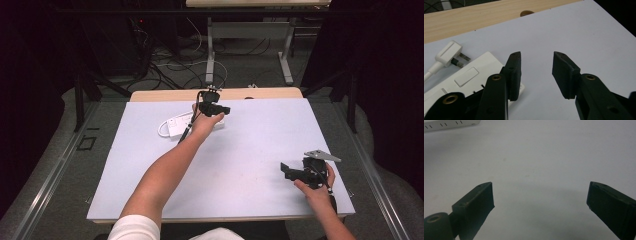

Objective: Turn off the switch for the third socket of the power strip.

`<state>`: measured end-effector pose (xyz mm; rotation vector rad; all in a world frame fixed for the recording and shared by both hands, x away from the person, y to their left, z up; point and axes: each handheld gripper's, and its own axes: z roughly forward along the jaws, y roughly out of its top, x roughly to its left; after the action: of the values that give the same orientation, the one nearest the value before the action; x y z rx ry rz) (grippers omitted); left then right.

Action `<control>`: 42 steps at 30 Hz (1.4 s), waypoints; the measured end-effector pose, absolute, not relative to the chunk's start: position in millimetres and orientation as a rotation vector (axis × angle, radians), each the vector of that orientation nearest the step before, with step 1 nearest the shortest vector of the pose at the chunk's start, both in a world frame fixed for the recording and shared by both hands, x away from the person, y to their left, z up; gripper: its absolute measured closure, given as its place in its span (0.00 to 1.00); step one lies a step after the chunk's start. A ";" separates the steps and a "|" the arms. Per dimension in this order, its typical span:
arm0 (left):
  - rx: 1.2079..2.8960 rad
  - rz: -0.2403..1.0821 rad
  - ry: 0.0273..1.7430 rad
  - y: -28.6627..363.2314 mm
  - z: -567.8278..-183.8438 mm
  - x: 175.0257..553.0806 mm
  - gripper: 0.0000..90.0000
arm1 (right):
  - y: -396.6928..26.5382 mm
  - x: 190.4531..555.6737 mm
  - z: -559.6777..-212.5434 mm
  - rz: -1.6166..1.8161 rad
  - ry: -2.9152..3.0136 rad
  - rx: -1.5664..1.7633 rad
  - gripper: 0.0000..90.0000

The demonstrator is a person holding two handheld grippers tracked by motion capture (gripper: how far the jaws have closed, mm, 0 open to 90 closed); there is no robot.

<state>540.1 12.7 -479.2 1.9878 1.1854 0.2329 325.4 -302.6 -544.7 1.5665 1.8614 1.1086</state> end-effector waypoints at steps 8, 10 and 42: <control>1.996 0.181 1.160 9.5 -468.1 526.8 0.57 | -301.7 325.4 -544.0 1.117 1.868 1.550 0.07; 2.002 0.161 1.151 8.9 -465.8 523.7 0.56 | -302.0 325.2 -543.7 1.121 1.868 1.550 0.07; 2.099 0.118 1.035 29.0 -448.2 469.9 0.43 | -308.6 325.4 -543.2 1.154 1.851 1.585 0.08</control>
<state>469.9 29.0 -448.2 2.0994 1.0353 0.1183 325.4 -308.6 -543.2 1.5852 1.8509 1.1537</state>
